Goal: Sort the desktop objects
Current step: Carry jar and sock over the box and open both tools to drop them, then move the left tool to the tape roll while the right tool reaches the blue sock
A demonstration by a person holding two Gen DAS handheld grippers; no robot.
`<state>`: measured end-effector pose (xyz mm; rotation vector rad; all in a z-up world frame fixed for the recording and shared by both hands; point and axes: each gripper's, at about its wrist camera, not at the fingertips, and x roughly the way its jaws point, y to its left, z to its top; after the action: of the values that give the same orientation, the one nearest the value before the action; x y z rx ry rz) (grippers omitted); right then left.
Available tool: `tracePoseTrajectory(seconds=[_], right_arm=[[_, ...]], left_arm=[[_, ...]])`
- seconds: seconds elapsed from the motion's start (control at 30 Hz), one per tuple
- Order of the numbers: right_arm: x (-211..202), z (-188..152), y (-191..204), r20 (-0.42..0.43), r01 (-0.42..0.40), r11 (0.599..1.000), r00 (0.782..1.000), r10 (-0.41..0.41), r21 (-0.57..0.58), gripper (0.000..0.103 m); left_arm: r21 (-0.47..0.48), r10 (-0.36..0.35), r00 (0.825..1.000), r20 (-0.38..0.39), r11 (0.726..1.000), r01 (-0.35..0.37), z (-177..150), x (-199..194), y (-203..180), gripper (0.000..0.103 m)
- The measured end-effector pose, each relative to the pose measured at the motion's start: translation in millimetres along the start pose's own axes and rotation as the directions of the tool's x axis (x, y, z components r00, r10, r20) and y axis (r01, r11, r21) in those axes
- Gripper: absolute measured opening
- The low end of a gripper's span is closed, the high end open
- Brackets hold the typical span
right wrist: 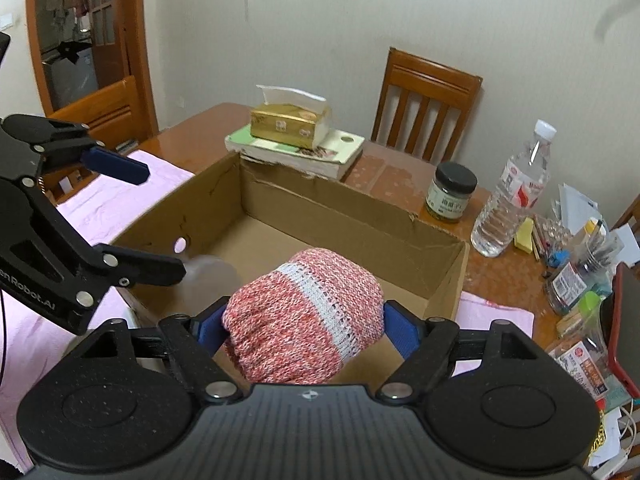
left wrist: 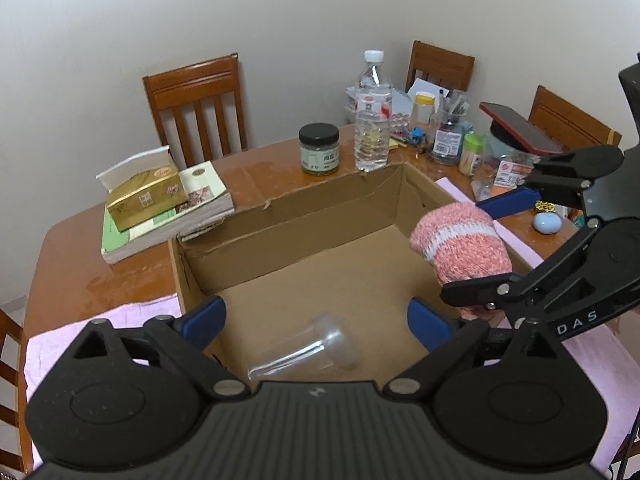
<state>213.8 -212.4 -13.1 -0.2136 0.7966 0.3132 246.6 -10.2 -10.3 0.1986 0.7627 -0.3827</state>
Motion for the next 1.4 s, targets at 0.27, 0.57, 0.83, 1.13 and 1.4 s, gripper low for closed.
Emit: tracePoseTrajectory(seconds=[0.27,0.57,0.83,1.13,1.4], right_arm=[[-1.0,-4.9,-4.3,0.005,0.004,0.999,1.0,-0.004,0.039,0.094],[-11.3,-14.8,-2.4,0.008,0.013,0.998,1.0,-0.013,0.067,0.095],[-21.4,-29.8,8.7,-0.009,0.009,0.997,1.0,-0.008,0.076,0.096],[-38.7,-51.8,29.5,-0.015,-0.01,0.997,1.0,0.011,0.073,0.099],[-47.9,-75.5,53.0,-0.042,-0.011,0.998,0.999,0.014,0.063,0.1]], left_arm=[[0.006,-0.018,0.999,-0.033,1.0,0.018,-6.2,2.3,0.8,0.098],[0.02,-0.02,0.999,-0.034,1.0,0.021,-14.0,-10.8,-3.2,0.098],[0.02,-0.016,0.998,-0.057,1.0,0.017,-35.4,-24.1,-10.1,0.098],[-0.002,-0.019,0.996,-0.088,1.0,0.019,-69.1,-40.0,-17.0,0.098],[0.006,-0.021,0.993,-0.118,1.0,0.022,-94.0,-42.3,-24.5,0.098]])
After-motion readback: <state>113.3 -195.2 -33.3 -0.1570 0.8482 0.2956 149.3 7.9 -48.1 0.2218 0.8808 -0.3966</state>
